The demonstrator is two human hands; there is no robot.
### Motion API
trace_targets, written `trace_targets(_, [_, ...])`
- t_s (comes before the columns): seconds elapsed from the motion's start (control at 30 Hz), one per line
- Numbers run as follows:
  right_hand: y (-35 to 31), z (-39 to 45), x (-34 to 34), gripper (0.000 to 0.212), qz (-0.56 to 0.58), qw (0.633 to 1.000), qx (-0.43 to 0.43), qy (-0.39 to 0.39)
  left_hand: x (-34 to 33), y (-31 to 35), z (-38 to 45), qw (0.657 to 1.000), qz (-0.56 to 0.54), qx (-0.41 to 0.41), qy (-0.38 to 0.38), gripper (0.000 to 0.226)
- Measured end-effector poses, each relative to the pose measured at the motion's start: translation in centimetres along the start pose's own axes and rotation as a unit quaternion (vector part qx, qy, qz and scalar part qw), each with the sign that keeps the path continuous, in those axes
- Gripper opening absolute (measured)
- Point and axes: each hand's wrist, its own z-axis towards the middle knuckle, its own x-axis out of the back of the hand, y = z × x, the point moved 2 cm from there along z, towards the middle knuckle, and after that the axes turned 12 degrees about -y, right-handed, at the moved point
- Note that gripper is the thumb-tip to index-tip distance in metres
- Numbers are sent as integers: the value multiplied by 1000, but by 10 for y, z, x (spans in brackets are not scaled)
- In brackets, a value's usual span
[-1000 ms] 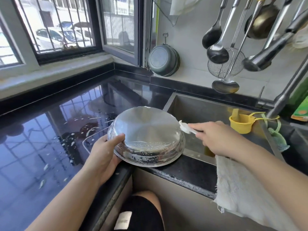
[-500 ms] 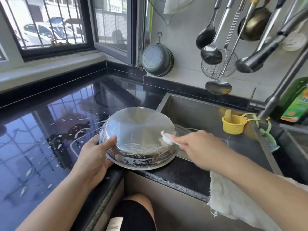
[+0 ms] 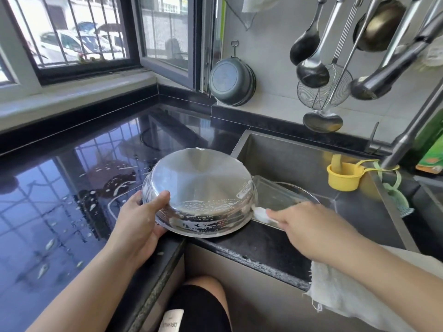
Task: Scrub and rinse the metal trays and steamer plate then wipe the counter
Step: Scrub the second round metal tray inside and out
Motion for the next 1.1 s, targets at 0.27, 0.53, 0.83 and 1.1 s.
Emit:
trace_targets(0.27, [22, 31, 26, 40, 156, 982, 22, 101, -3, -2, 1, 1000, 19, 4, -7, 28])
trace_targets(0.53, [-25, 15, 31, 41, 90, 989, 110, 44, -3, -1, 1, 1000, 15, -1, -10, 29])
trace_targets(0.83, [-32, 17, 40, 43, 67, 993, 92, 31, -3, -3, -1, 1000, 16, -6, -14, 30])
trace_targets(1.1, [-42, 18, 42, 39, 68, 991, 107, 37, -5, -2, -1, 1000, 12, -4, -20, 30])
